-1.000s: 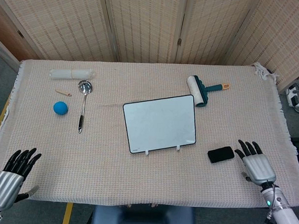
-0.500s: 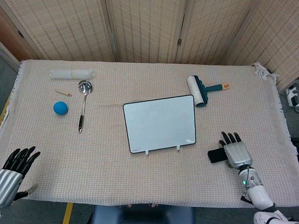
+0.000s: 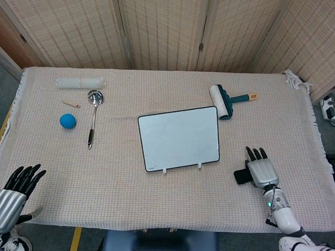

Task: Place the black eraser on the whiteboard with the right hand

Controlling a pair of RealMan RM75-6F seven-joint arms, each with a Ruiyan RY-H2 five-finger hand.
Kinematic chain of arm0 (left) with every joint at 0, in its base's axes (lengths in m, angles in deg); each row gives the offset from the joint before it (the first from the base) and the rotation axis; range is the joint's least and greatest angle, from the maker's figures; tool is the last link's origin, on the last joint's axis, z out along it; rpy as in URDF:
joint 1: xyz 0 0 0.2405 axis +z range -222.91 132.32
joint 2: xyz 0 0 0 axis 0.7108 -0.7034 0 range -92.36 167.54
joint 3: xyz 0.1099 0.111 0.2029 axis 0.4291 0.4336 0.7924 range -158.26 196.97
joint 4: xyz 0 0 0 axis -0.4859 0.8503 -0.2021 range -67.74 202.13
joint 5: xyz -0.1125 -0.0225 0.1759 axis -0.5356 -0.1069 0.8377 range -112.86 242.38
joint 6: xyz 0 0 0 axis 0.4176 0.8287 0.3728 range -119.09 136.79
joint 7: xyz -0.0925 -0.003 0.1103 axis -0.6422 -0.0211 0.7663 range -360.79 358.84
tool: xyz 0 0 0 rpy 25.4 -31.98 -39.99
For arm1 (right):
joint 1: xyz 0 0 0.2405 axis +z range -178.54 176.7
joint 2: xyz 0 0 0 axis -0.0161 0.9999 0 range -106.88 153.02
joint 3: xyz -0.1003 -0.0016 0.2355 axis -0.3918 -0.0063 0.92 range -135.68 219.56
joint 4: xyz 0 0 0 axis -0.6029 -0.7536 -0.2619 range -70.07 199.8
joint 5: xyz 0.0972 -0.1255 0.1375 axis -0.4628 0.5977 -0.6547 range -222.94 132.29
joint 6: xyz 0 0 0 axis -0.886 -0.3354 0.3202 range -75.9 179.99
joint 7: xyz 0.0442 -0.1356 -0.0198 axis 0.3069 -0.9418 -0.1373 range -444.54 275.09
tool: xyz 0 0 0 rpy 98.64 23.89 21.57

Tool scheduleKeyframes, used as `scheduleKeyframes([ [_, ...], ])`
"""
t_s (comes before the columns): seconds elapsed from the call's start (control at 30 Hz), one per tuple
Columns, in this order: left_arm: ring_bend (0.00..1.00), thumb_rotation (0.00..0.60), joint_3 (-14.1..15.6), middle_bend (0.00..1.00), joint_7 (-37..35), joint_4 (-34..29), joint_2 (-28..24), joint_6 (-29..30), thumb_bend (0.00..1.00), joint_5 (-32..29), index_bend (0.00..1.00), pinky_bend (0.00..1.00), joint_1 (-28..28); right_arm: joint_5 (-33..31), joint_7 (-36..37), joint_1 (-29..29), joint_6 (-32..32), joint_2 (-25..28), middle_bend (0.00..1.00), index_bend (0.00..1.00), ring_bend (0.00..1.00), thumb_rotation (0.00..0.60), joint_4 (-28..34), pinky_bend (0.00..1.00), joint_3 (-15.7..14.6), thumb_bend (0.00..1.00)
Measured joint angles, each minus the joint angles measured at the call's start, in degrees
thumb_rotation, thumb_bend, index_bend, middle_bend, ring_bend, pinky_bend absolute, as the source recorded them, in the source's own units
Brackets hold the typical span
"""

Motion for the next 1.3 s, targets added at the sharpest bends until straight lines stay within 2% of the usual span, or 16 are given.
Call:
scheduleKeyframes([
  [0.23, 0.00, 0.600, -0.07, 0.03, -0.48, 0.03, -0.15, 0.12, 0.20, -0.15, 0.00, 0.00, -0.01, 2.23, 0.25, 0.01, -3.15, -0.23, 0.08, 0.59, 0.11, 0.600, 0.88, 0.00, -0.29, 0.29],
  [0.53, 0.00, 0.600, -0.07, 0.03, 0.17, -0.21, 0.04, 0.26, 0.20, -0.06, 0.00, 0.00, 0.08, 14.57, 7.33, -1.14, -14.22, 0.49, 0.13, 0.60, 0.10, 0.600, 4.57, 0.00, 0.66, 0.29],
  [0.73, 0.00, 0.600, 0.25, 0.03, -1.12, -0.44, -0.62, 0.52, 0.20, 0.29, 0.00, 0.00, 0.16, 20.13, 7.11, 0.23, -19.75, -7.10, 0.12, 0.60, 0.09, 0.600, 1.22, 0.00, 3.00, 0.29],
  [0.93, 0.00, 0.600, 0.41, 0.03, -3.87, -0.43, -1.67, 1.75, 0.20, 0.62, 0.00, 0.00, 0.45, 23.62, 3.54, 3.69, -23.05, -17.72, 0.12, 0.60, 0.08, 0.600, -7.34, 0.00, 5.91, 0.29],
  [1.07, 0.00, 0.600, 0.74, 0.03, -5.30, -0.42, -2.35, 2.70, 0.20, 1.33, 0.00, 0.00, 0.70, 23.55, 1.86, 6.52, -23.45, -24.14, 0.12, 0.60, 0.07, 0.600, -13.99, 0.00, 8.54, 0.29],
  [1.3, 0.00, 0.600, 1.11, 0.03, -7.57, -0.03, -3.12, 3.07, 0.20, 2.00, 0.00, 0.00, 0.70, 21.16, -1.13, 10.02, -21.76, -29.82, 0.11, 0.60, 0.07, 0.600, -20.86, 0.00, 11.18, 0.29],
])
